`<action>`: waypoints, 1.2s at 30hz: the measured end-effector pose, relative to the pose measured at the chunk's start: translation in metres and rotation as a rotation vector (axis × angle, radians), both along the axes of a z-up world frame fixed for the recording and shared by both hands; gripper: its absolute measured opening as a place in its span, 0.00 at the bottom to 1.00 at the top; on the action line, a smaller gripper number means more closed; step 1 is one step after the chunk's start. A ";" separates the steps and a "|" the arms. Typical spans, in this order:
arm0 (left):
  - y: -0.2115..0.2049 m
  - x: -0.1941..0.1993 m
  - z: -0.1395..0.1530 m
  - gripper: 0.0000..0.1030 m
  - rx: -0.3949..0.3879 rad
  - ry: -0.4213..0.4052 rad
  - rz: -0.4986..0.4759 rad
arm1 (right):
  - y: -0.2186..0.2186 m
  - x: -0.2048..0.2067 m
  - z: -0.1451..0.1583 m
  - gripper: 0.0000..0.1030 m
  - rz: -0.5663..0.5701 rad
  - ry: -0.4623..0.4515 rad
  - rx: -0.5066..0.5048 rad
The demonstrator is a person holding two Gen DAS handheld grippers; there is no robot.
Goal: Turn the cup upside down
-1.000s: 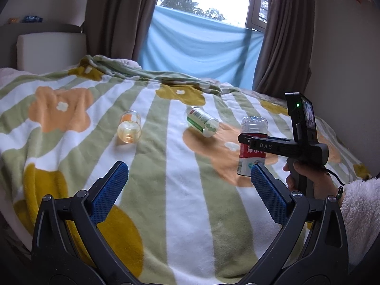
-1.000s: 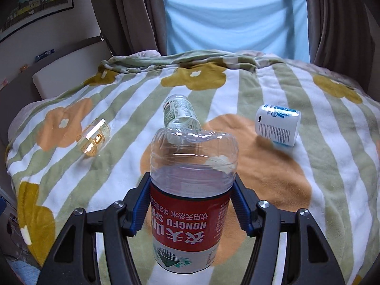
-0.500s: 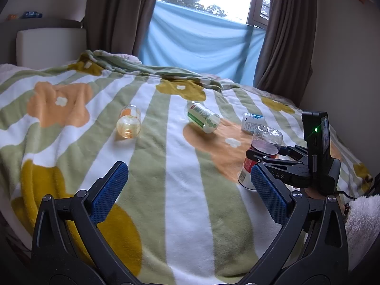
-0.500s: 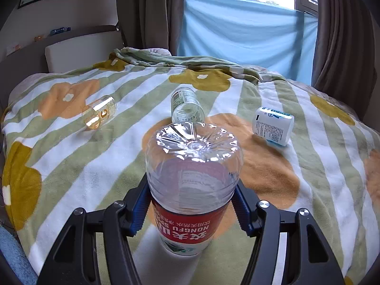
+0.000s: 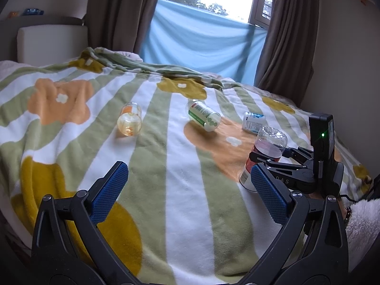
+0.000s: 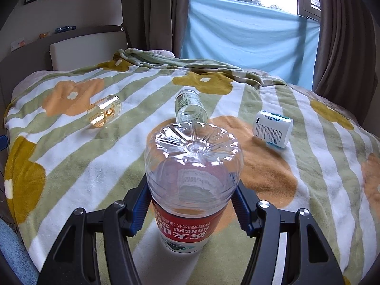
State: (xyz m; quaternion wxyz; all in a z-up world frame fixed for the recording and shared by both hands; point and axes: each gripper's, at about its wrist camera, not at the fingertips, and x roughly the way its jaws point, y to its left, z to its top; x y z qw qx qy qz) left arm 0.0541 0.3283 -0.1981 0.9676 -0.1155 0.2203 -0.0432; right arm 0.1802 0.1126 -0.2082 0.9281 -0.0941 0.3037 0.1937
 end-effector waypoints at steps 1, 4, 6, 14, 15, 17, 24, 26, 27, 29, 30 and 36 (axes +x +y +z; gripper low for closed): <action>0.001 0.000 0.000 1.00 0.000 0.000 0.000 | 0.000 -0.002 -0.001 0.57 0.000 -0.004 -0.002; 0.000 0.000 0.000 1.00 -0.001 0.000 0.000 | -0.001 -0.008 -0.002 0.57 0.004 -0.029 -0.006; 0.000 0.000 0.000 1.00 -0.001 0.001 0.001 | 0.000 -0.011 -0.001 0.57 0.009 -0.044 -0.011; 0.000 0.001 -0.002 1.00 -0.001 0.001 0.000 | -0.001 -0.006 -0.002 0.75 0.005 -0.025 0.013; -0.001 0.001 -0.002 1.00 -0.001 0.001 -0.001 | -0.002 -0.005 -0.002 0.82 0.003 -0.019 0.018; -0.001 0.001 -0.002 1.00 -0.001 0.001 -0.001 | -0.002 -0.004 -0.003 0.92 -0.004 -0.014 0.020; 0.000 0.001 -0.002 1.00 -0.001 0.001 0.000 | -0.002 -0.001 -0.006 1.00 -0.001 -0.020 0.051; 0.000 0.001 -0.003 1.00 0.001 0.002 0.001 | -0.003 0.000 -0.008 1.00 -0.007 -0.013 0.061; 0.000 0.001 -0.003 1.00 0.001 0.001 0.001 | -0.005 0.000 -0.008 1.00 -0.012 -0.013 0.065; -0.001 0.001 -0.004 1.00 0.008 0.007 0.007 | -0.007 -0.003 -0.005 1.00 -0.021 -0.015 0.075; 0.000 0.001 -0.004 1.00 0.012 0.012 0.011 | -0.008 -0.005 -0.003 1.00 -0.023 -0.016 0.075; -0.008 -0.007 0.033 1.00 0.073 -0.050 0.014 | -0.019 -0.042 0.042 1.00 -0.060 -0.085 0.062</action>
